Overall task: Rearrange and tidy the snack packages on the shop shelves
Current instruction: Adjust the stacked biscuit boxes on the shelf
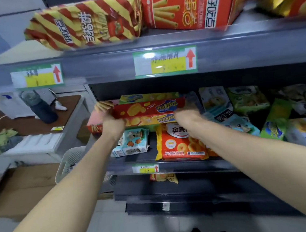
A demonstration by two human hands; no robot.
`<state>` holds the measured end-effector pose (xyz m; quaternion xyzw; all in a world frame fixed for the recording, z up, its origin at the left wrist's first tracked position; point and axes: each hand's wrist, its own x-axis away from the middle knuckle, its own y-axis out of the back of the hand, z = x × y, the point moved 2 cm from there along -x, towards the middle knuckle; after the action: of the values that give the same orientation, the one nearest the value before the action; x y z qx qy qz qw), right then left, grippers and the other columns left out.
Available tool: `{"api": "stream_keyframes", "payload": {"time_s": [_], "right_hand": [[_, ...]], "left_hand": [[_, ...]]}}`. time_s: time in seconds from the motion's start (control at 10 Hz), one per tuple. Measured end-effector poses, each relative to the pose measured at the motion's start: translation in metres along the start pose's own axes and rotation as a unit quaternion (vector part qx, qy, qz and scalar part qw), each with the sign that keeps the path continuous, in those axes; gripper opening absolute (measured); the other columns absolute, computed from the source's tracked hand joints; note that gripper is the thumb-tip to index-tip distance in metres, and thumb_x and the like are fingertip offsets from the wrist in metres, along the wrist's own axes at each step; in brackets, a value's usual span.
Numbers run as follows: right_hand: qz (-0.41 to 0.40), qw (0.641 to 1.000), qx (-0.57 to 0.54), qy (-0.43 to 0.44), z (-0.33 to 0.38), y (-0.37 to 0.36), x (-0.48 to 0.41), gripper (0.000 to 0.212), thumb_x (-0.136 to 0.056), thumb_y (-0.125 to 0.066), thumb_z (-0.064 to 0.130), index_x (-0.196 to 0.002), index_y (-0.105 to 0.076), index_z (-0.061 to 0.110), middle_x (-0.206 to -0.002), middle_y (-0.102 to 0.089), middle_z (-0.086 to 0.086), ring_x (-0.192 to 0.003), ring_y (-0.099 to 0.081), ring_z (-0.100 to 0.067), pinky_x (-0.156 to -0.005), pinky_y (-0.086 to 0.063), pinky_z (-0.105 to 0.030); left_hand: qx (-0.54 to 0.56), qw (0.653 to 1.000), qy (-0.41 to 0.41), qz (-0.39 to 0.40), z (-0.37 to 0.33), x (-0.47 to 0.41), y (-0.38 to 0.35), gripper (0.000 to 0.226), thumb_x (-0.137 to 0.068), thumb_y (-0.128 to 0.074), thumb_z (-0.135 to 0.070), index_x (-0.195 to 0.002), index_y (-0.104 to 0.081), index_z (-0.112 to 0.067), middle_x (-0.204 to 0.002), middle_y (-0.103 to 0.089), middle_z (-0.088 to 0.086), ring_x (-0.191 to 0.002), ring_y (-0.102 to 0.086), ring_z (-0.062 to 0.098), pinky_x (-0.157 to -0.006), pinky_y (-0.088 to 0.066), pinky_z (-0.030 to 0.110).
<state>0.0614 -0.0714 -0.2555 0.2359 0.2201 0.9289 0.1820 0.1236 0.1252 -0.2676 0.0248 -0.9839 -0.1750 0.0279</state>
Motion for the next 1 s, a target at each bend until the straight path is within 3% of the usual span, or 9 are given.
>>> {"api": "stream_keyframes", "payload": {"time_s": [0.1,0.2,0.3,0.4,0.5,0.6,0.8,0.9,1.0], "right_hand": [[-0.048,0.998,-0.029,0.028,-0.005,-0.007,-0.008,0.028,-0.095,-0.045,0.013,-0.122,-0.049,0.01,-0.114,-0.046,-0.009,-0.096,-0.033,-0.012,-0.08,-0.028,-0.022],[-0.075,0.996,-0.026,0.027,-0.008,-0.021,-0.022,0.042,-0.093,-0.047,0.011,-0.133,-0.044,0.0,-0.134,-0.049,-0.018,-0.098,-0.039,-0.014,-0.081,-0.032,-0.024],[-0.091,0.995,-0.025,0.017,-0.001,-0.028,-0.024,0.044,-0.091,-0.045,0.009,-0.134,-0.042,0.004,-0.133,-0.052,-0.016,-0.114,-0.053,-0.028,-0.08,-0.04,-0.029],[-0.084,0.996,-0.038,0.012,0.004,-0.028,-0.026,0.045,-0.093,-0.041,0.007,-0.138,-0.04,0.01,-0.132,-0.053,-0.014,-0.114,-0.056,-0.031,-0.088,-0.048,-0.033],[-0.069,0.997,-0.043,0.003,0.001,-0.03,-0.027,0.046,-0.091,-0.038,0.002,-0.135,-0.043,0.013,-0.127,-0.057,-0.013,-0.112,-0.057,-0.03,-0.084,-0.049,-0.032],[-0.068,0.997,-0.028,0.026,0.001,-0.034,-0.022,0.044,-0.09,-0.039,-0.001,-0.132,-0.045,0.012,-0.126,-0.057,-0.012,-0.112,-0.057,-0.03,-0.084,-0.049,-0.034],[-0.056,0.995,0.014,0.085,0.005,-0.037,-0.008,0.047,-0.088,-0.052,0.004,-0.134,-0.042,0.008,-0.128,-0.055,-0.014,-0.101,-0.061,-0.028,-0.066,-0.047,-0.03],[-0.039,0.993,0.024,0.105,0.0,-0.032,0.008,0.054,-0.093,-0.052,0.01,-0.144,-0.034,0.012,-0.137,-0.05,-0.012,-0.093,-0.057,-0.024,-0.066,-0.046,-0.025],[-0.039,0.992,0.036,0.115,-0.011,-0.02,0.025,0.045,-0.095,-0.05,0.014,-0.139,-0.041,0.008,-0.101,-0.06,-0.009,-0.079,-0.056,-0.021,-0.066,-0.042,-0.024]], "left_hand": [[0.004,1.0,-0.007,0.014,0.008,-0.013,-0.002,0.037,-0.074,-0.054,0.019,-0.09,-0.055,-0.014,-0.083,-0.061,-0.002,-0.08,-0.06,0.02,-0.068,-0.053,0.023],[-0.008,0.999,-0.003,0.043,0.017,-0.026,-0.006,0.04,-0.072,-0.049,0.02,-0.085,-0.057,-0.017,-0.095,-0.065,0.011,-0.091,-0.063,0.03,-0.083,-0.053,0.045],[-0.026,0.999,0.004,0.044,0.013,-0.03,-0.007,0.042,-0.077,-0.047,0.019,-0.077,-0.048,-0.023,-0.084,-0.06,-0.001,-0.081,-0.059,0.022,-0.078,-0.052,0.037],[-0.029,0.997,0.012,0.07,0.019,-0.038,-0.006,0.037,-0.081,-0.049,0.013,-0.103,-0.05,-0.016,-0.086,-0.059,-0.004,-0.081,-0.057,0.018,-0.084,-0.049,0.037],[-0.069,0.992,-0.01,0.102,0.022,-0.043,-0.01,0.046,-0.078,-0.048,0.013,-0.119,-0.053,-0.009,-0.105,-0.063,0.005,-0.096,-0.06,0.024,-0.091,-0.05,0.039],[-0.087,0.991,-0.003,0.101,0.018,-0.039,-0.012,0.045,-0.08,-0.045,0.014,-0.121,-0.052,-0.004,-0.107,-0.06,0.007,-0.096,-0.058,0.021,-0.078,-0.044,0.027],[-0.157,0.985,-0.05,0.044,0.01,-0.027,-0.015,0.048,-0.074,-0.054,0.001,-0.122,-0.047,-0.002,-0.121,-0.051,0.018,-0.111,-0.048,0.034,-0.096,-0.044,0.04],[-0.169,0.979,-0.086,0.074,0.0,-0.004,-0.019,0.045,-0.08,-0.051,0.005,-0.124,-0.048,-0.005,-0.125,-0.052,0.016,-0.113,-0.05,0.036,-0.089,-0.046,0.037],[-0.16,0.98,-0.069,0.098,-0.011,0.024,-0.024,0.044,-0.088,-0.05,0.0,-0.13,-0.046,-0.009,-0.128,-0.051,0.008,-0.101,-0.058,0.027,-0.073,-0.049,0.025]]}}
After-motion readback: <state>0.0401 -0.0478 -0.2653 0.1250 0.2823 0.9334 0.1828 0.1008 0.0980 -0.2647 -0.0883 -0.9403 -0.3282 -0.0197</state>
